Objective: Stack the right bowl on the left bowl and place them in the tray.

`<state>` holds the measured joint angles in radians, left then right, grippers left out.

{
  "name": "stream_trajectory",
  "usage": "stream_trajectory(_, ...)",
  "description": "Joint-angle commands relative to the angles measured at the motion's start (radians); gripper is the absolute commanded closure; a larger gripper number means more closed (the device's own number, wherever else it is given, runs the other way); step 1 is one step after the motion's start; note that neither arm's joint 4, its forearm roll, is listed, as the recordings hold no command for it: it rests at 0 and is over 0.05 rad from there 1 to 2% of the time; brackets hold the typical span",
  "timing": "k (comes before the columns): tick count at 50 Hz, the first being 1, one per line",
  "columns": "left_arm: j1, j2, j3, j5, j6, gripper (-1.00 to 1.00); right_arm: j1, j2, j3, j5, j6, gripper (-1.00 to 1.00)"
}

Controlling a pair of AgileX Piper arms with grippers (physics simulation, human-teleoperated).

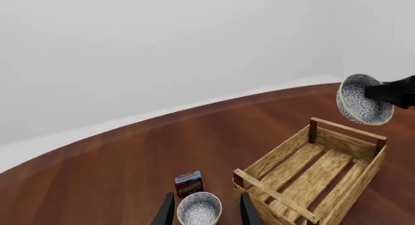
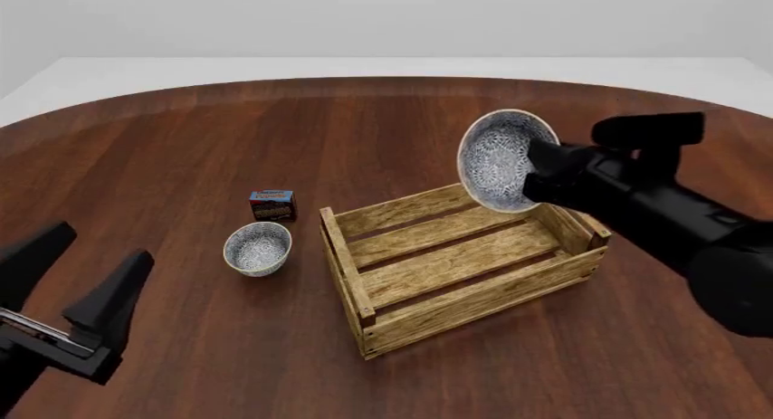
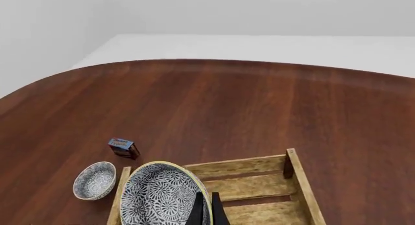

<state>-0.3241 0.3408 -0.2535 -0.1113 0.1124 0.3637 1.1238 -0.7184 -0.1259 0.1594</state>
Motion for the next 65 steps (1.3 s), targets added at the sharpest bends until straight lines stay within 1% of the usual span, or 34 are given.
stream_trajectory(1,-0.102,0.213,-0.085,-0.122,0.041,-1.0,0.016,0.023,-0.001,-0.023,-0.014,1.0)
stream_trajectory(7,-0.144,0.284,-0.106,-0.15,0.039,-1.0,0.02,0.028,-0.005,-0.024,-0.014,1.0)
stream_trajectory(10,-0.152,0.313,-0.124,-0.157,0.042,-1.0,0.021,0.029,-0.005,-0.024,-0.015,1.0)
stream_trajectory(14,-0.174,0.358,-0.149,-0.17,0.058,-1.0,0.023,0.034,-0.006,-0.028,-0.016,1.0)
stream_trajectory(22,-0.238,0.49,-0.233,-0.188,0.04,-1.0,0.028,0.053,-0.011,-0.036,-0.021,1.0)
stream_trajectory(29,-0.266,0.561,-0.281,-0.204,0.035,-1.0,0.026,0.062,-0.012,-0.041,-0.018,1.0)
stream_trajectory(42,-0.292,0.727,-0.358,-0.27,0.053,-1.0,0.035,0.076,-0.013,-0.046,-0.018,1.0)
stream_trajectory(53,-0.304,0.845,-0.452,-0.285,0.036,-1.0,0.036,0.078,-0.01,-0.046,-0.015,1.0)
stream_trajectory(55,-0.303,0.864,-0.462,-0.29,0.043,-1.0,0.037,0.082,-0.01,-0.047,-0.015,1.0)
stream_trajectory(65,-0.343,1.016,-0.552,-0.291,0.032,-1.0,0.042,0.091,-0.008,-0.053,-0.014,1.0)
